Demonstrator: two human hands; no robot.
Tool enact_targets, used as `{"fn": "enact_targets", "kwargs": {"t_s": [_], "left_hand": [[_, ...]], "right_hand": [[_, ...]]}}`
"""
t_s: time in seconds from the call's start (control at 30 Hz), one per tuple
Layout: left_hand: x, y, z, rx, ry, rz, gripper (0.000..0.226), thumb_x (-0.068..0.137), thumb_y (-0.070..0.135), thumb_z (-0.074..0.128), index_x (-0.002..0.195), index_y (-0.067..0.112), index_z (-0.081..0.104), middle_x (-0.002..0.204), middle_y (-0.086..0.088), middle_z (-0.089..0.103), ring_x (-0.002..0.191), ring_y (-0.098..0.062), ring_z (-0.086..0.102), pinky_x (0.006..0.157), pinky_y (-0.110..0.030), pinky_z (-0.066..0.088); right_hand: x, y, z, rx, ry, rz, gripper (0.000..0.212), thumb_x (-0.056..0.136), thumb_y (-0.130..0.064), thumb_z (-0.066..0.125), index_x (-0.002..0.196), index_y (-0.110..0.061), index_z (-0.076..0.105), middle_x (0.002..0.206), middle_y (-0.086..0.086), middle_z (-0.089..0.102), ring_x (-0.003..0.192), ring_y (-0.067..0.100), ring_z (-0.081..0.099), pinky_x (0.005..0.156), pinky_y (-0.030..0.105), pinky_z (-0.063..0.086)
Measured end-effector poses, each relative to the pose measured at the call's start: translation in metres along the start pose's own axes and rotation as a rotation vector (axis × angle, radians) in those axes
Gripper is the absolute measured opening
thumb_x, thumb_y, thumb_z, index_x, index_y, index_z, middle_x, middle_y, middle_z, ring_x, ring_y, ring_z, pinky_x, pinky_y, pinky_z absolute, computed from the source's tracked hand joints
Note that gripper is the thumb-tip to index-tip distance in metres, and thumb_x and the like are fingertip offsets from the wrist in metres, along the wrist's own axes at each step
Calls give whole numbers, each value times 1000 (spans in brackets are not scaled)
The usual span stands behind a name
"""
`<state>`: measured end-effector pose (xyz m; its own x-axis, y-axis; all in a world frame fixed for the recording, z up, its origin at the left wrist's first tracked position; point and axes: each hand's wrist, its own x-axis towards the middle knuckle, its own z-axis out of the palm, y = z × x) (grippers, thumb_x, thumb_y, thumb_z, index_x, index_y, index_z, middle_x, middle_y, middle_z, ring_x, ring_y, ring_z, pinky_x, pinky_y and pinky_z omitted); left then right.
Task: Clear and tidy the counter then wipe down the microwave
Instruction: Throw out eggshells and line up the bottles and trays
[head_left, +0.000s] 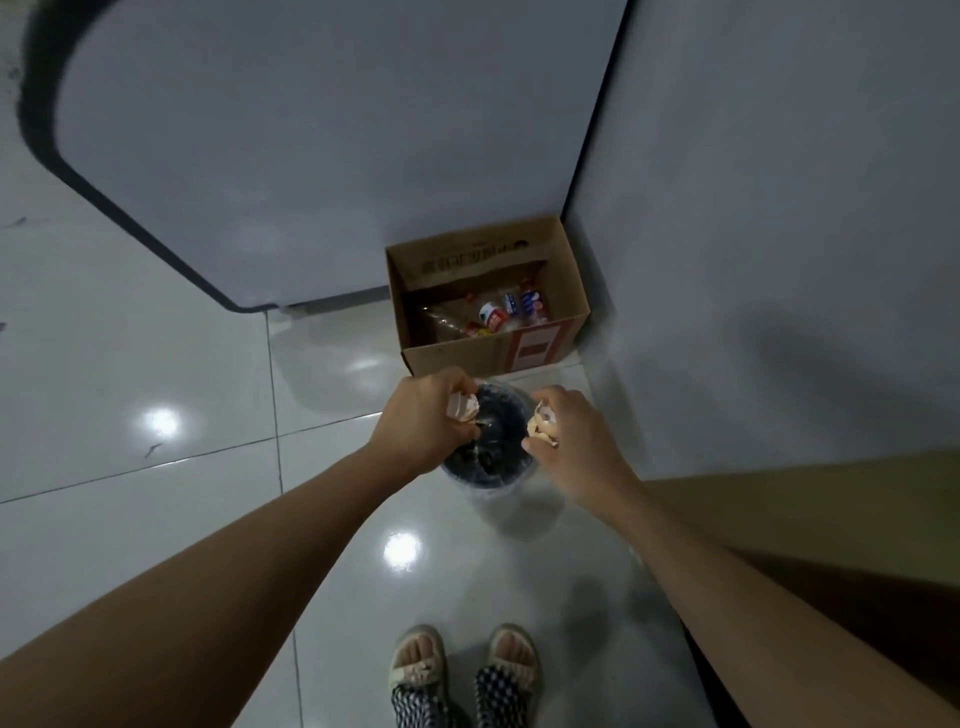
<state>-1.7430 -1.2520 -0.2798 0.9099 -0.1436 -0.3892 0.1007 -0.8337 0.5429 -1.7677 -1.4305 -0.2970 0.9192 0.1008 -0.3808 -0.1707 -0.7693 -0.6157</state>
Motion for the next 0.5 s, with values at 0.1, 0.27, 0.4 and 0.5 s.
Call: {"fn": "enact_targets", "kwargs": {"t_s": [0.1,0.27,0.4,0.5], "left_hand": [[29,-33,37,14,-2,-12,41,74,24,78,111,22,61,115,-3,65,102,-20,59,74,-24,47],[79,-84,106,46,-3,1,43,75,23,77,115,19,60,118,-4,64,103,-22,59,74,-21,42],[116,-121,162,87,11,41,45,77,22,75,119,18,59,119,-4,63,106,-21,59,76,-20,40],[138,-146,196,116,30,73,44,76,20,75,117,18,59,116,-5,64,104,-22,59,76,-25,43]], "right_hand": [[29,31,40,-22,4,-12,46,87,-20,65,128,-19,44,127,1,47,102,10,47,68,9,27],[82,82,110,-7,10,-27,48,86,-17,66,129,-16,45,129,4,47,112,16,50,80,14,31],[122,124,162,-46,9,-39,49,86,-17,65,130,-16,44,129,5,46,114,18,47,82,14,29],[146,151,197,-64,14,-40,50,85,-17,67,129,-16,44,129,7,46,116,23,47,94,25,37]]}}
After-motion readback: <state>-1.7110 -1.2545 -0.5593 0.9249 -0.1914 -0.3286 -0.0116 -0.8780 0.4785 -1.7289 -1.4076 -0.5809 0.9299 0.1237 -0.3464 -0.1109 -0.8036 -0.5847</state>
